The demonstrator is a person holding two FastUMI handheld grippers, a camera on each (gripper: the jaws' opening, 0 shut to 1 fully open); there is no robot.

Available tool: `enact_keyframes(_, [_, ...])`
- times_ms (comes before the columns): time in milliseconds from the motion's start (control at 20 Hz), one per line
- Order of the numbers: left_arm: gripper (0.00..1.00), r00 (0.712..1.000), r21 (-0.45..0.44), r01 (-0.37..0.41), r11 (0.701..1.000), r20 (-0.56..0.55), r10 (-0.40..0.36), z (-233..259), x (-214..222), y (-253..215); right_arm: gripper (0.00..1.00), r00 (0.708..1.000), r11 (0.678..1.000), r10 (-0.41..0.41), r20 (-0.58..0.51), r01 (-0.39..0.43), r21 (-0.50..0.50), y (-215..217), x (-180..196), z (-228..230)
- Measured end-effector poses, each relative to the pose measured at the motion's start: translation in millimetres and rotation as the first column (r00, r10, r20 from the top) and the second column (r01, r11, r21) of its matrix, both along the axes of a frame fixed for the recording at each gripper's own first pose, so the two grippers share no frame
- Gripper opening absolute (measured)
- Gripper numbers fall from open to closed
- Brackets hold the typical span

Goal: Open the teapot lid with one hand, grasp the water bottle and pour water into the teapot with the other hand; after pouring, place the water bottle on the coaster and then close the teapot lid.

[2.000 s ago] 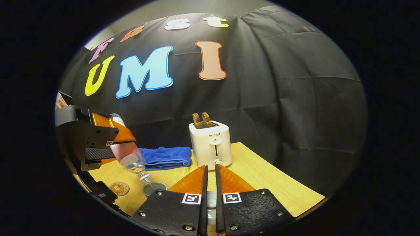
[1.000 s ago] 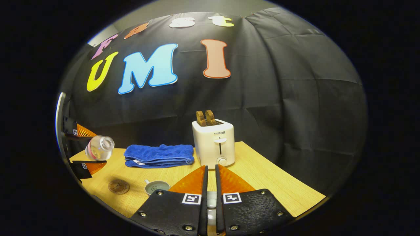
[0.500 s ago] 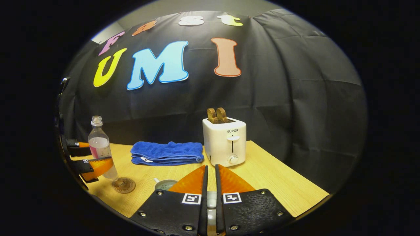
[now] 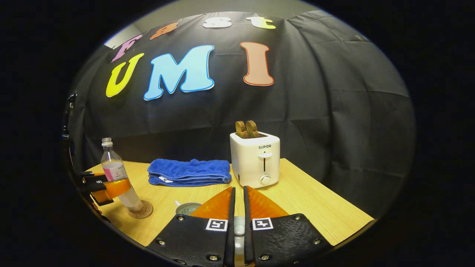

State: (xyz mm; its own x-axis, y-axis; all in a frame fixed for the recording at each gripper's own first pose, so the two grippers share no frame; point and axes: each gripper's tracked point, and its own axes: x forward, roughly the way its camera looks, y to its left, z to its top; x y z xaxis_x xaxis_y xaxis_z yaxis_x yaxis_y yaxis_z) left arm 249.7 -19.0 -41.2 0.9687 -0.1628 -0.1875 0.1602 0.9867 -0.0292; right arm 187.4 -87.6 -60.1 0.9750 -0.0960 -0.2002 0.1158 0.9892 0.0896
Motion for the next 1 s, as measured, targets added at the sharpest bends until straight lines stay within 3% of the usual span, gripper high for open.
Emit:
enact_keyframes(600, [0.89,1.000,0.019,0.012,1.000,-0.014,-0.012,-3,-2,-8,0.10,1.000,1.000,0.013,0.006,-0.013,0.010,4,0,1])
enact_keyframes(750, [1.00,1.000,0.014,0.006,1.000,0.006,-0.006,2,-5,-9,0.10,1.000,1.000,0.024,0.003,-0.024,0.009,8,1,-1])
enact_keyframes(1000, [1.00,1.000,0.002,0.002,1.000,0.021,-0.003,7,-15,-5,0.10,0.999,0.999,0.043,0.007,-0.043,-0.004,15,3,-2])
